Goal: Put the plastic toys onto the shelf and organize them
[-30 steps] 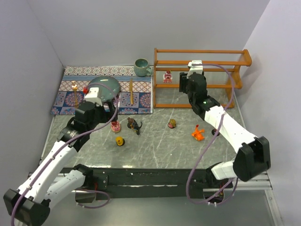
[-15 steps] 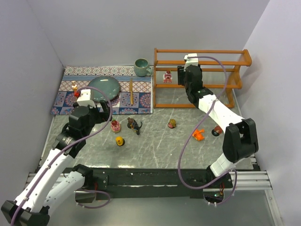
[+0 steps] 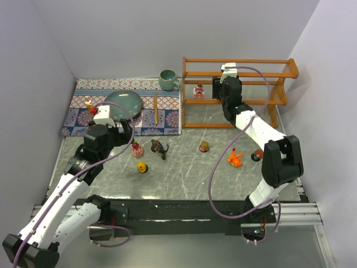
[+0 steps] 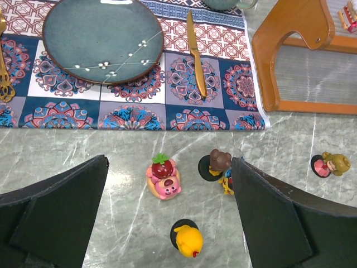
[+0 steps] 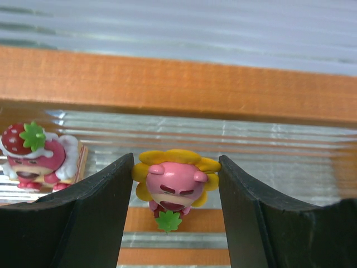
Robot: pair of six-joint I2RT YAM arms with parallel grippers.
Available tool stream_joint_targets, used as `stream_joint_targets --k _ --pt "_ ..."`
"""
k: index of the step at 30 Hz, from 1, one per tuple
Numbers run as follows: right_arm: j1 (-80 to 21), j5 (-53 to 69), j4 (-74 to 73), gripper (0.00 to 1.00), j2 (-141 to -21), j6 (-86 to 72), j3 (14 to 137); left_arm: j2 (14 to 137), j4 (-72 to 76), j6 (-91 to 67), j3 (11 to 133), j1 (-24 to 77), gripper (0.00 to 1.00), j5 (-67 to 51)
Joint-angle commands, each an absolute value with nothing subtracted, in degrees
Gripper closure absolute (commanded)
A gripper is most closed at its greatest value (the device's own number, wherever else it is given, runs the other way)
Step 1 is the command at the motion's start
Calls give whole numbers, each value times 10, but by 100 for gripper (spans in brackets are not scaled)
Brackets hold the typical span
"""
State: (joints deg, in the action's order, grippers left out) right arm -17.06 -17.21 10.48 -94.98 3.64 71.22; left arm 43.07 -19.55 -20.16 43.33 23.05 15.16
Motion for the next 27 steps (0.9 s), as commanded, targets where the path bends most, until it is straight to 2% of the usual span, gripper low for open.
stream_joint_targets --k 1,27 --pt "-160 -157 166 92 -955 29 713 432 -172 -190 434 229 3 136" --pt "-151 -123 179 87 -1005 67 727 443 -171 -185 432 225 3 123"
